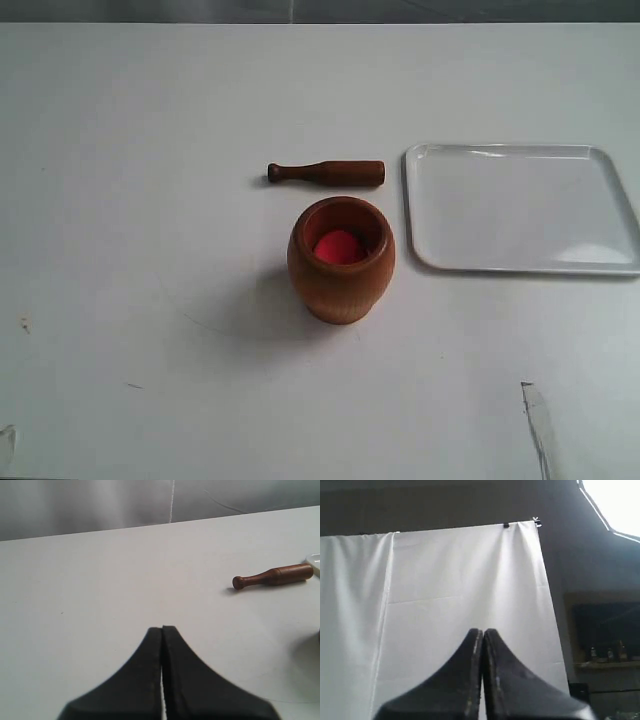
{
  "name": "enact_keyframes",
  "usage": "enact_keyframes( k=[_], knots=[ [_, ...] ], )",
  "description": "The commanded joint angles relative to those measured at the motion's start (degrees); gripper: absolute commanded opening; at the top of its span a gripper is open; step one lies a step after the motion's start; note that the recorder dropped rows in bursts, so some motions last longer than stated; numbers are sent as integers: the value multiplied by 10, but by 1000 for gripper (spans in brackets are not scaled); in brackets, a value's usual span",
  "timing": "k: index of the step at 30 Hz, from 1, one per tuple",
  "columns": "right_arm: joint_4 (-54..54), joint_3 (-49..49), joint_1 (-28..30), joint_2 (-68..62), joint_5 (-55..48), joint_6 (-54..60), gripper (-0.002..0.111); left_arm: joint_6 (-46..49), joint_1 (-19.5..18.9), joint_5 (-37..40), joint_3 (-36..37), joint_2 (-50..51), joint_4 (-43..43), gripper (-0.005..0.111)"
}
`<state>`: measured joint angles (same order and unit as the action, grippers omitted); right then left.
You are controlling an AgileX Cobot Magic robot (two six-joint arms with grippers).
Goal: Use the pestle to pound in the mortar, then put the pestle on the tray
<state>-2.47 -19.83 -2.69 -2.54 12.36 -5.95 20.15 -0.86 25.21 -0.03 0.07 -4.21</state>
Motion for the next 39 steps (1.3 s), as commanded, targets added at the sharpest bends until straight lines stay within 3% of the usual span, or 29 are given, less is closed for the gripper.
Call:
enact_keyframes(
  k=[1, 7, 12, 23, 39],
  knots=[
    [-50, -104, 4, -110, -81, -1, 0, -5, 4, -2, 0, -1, 4, 0],
    [-53, -260, -45, -312, -207, 47, 0, -5, 4, -2, 0, -1, 4, 0],
    [-45, -402, -144, -478, -325, 139, 0, -5, 4, -2, 0, -1, 4, 0],
    [-38, -588, -276, -702, -472, 230, 0, -5, 4, -2, 0, -1, 4, 0],
    [238, -851, -296, -1054, -759, 530, 0, -5, 4, -2, 0, -1, 4, 0]
  ],
)
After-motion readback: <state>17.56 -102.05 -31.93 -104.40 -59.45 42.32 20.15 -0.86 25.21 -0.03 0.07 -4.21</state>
